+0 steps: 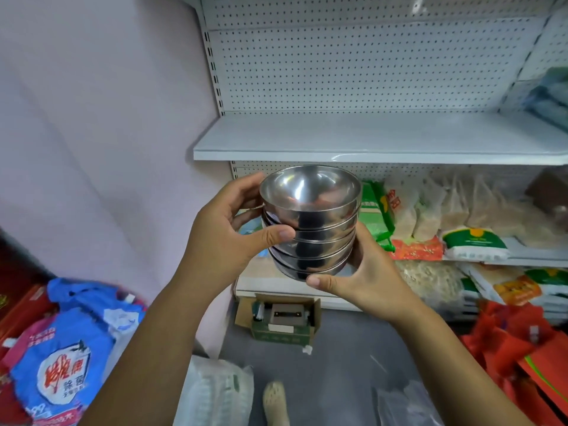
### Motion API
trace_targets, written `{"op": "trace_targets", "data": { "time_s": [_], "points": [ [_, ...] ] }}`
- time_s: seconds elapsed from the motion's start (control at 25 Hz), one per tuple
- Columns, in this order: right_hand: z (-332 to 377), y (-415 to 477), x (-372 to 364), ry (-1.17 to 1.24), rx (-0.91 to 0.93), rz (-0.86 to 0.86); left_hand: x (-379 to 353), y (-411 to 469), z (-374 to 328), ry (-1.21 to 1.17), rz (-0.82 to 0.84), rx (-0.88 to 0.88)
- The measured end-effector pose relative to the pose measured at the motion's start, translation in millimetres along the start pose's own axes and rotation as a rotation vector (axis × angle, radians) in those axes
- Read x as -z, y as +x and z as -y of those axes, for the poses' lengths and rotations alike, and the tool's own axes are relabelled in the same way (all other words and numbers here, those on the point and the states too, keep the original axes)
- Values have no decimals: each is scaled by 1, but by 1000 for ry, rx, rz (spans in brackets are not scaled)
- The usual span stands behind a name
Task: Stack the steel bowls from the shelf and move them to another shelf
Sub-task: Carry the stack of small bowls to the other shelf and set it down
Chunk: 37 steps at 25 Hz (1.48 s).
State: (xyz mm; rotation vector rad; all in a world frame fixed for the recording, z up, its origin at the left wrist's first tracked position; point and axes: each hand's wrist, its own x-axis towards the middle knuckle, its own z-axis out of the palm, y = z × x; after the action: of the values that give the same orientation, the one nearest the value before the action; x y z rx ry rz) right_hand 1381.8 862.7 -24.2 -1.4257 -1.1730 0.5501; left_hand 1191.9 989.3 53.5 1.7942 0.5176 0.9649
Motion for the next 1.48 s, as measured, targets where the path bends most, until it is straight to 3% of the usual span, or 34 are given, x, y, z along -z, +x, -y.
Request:
{"op": "trace_targets", "data": {
  "time_s": [0.64,1.2,1.48],
  "points": [
    [-65,335,-28,-54,13,-48,82,322,113,60,28,-32],
    [-155,551,-40,-20,11,161,88,460,216,124,-82,187],
    [-186,622,-78,-52,-22,149,130,517,277,44,-75,257]
  ]
}}
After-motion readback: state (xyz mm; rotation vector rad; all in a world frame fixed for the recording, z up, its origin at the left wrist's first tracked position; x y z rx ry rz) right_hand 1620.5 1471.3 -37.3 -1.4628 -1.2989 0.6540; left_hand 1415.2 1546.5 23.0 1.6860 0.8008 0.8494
